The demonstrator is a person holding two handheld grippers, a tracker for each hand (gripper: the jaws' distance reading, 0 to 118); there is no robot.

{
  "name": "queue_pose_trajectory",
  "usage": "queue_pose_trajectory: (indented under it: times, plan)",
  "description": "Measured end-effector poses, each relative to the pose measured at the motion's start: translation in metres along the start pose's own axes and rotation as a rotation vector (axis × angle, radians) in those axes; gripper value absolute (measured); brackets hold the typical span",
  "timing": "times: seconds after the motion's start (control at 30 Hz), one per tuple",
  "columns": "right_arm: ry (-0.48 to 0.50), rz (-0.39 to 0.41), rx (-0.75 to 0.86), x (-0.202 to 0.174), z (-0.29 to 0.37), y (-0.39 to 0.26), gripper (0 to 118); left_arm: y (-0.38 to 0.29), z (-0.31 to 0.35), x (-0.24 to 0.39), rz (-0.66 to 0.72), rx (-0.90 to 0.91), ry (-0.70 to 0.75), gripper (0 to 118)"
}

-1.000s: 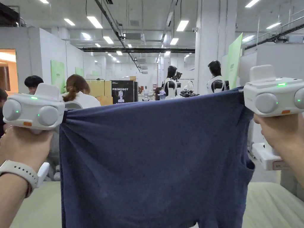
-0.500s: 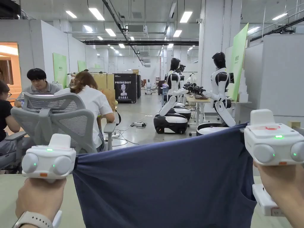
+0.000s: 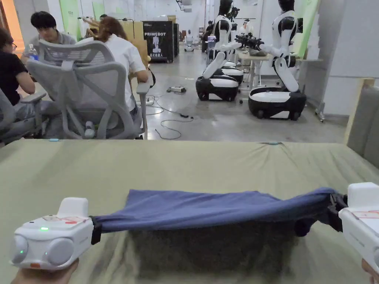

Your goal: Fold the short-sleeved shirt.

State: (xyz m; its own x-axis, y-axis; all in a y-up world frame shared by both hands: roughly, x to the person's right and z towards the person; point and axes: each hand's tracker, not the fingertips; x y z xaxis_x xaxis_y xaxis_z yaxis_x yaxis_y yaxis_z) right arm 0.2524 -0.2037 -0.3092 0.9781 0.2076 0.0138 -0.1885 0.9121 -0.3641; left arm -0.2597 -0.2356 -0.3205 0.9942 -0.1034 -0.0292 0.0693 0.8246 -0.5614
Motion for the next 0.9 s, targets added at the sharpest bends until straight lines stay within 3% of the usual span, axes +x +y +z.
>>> queue_pose_trajectory:
  times: [0.13,0.23,0.27,0.3,0.33,0.37,0.4,0.43,0.47,0.67,0.7,0.73,0.77,0.8,0.83,0.9]
  plan:
    - [0.056,0.050,-0.195,-0.013,0.028,-0.098,1,-0.091,0.002,-0.011,0.053,-0.126,-0.061,3]
    - [0.110,-0.024,-0.345,-0.022,0.027,-0.147,1,-0.124,0.004,-0.018,0.152,-0.154,-0.057,5]
    - [0.096,-0.020,-0.351,-0.025,0.029,-0.152,1,-0.126,0.006,-0.018,0.153,-0.141,-0.058,8]
    - [0.091,-0.024,-0.341,-0.025,0.029,-0.156,2,-0.126,0.008,-0.018,0.165,-0.129,-0.065,19]
    - [0.102,-0.056,-0.344,-0.023,0.029,-0.157,15,-0.126,0.008,-0.019,0.161,-0.127,-0.064,49]
    - [0.139,-0.103,-0.352,-0.019,0.029,-0.154,42,-0.122,0.011,-0.018,0.132,-0.105,-0.046,78]
    - [0.155,-0.125,-0.363,-0.017,0.032,-0.148,80,-0.118,0.019,-0.020,0.138,-0.081,-0.045,95]
    - [0.148,-0.132,-0.354,-0.017,0.035,-0.141,110,-0.113,0.028,-0.020,0.153,-0.061,-0.048,98]
    - [0.142,-0.123,-0.343,-0.019,0.041,-0.132,113,-0.109,0.040,-0.019,0.172,-0.026,-0.052,95]
    - [0.144,-0.088,-0.126,-0.060,0.082,-0.087,109,-0.101,0.111,0.014,0.186,0.137,-0.072,96]
    - [0.152,-0.077,-0.094,-0.068,0.087,-0.085,102,-0.102,0.116,0.020,0.166,0.145,-0.072,93]
    - [0.156,-0.072,-0.068,-0.074,0.090,-0.085,79,-0.106,0.116,0.022,0.142,0.157,-0.078,74]
    - [0.145,-0.060,-0.057,-0.082,0.092,-0.086,47,-0.108,0.118,0.028,0.098,0.154,-0.063,36]
    - [0.132,-0.045,-0.062,-0.089,0.092,-0.088,7,-0.109,0.117,0.032,0.056,0.130,-0.034,0]
    - [0.123,-0.033,-0.056,-0.092,0.094,-0.089,0,-0.111,0.120,0.034,0.059,0.137,-0.031,0]
    - [0.200,-0.055,-0.104,-0.093,0.093,-0.087,0,-0.115,0.118,0.024,0.065,0.076,-0.060,0]
